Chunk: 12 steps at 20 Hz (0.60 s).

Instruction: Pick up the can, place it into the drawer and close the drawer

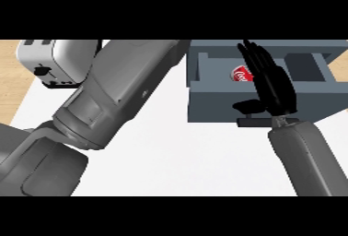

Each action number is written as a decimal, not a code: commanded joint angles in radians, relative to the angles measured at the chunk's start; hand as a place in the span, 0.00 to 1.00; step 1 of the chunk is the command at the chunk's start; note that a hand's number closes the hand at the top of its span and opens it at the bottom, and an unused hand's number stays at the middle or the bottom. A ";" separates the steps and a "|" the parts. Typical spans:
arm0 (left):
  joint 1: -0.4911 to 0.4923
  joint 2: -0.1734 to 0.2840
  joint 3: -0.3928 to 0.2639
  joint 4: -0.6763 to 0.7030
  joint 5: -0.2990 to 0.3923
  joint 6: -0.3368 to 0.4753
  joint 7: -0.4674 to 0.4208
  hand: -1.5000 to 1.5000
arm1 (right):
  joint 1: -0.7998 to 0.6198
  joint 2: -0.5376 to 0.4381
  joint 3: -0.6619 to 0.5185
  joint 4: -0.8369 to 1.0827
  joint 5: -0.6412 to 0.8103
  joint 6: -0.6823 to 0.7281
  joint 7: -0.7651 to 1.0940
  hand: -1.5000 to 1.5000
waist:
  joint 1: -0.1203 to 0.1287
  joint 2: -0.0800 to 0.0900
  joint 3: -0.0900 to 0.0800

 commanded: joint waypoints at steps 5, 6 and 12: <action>0.051 0.070 0.004 -0.043 -0.027 -0.032 0.026 0.00 | -0.200 0.077 -0.034 0.391 0.122 -0.220 -0.043 0.00 | 0.022 0.001 0.000; 0.072 0.041 -0.008 -0.073 -0.035 -0.004 0.031 0.00 | -0.233 0.065 -0.059 0.441 0.116 -0.232 -0.056 0.00 | 0.031 -0.004 0.000; 0.126 0.110 -0.022 -0.159 -0.051 -0.037 0.099 0.00 | -0.347 0.081 -0.131 0.629 0.138 -0.399 -0.058 0.00 | 0.049 -0.008 0.000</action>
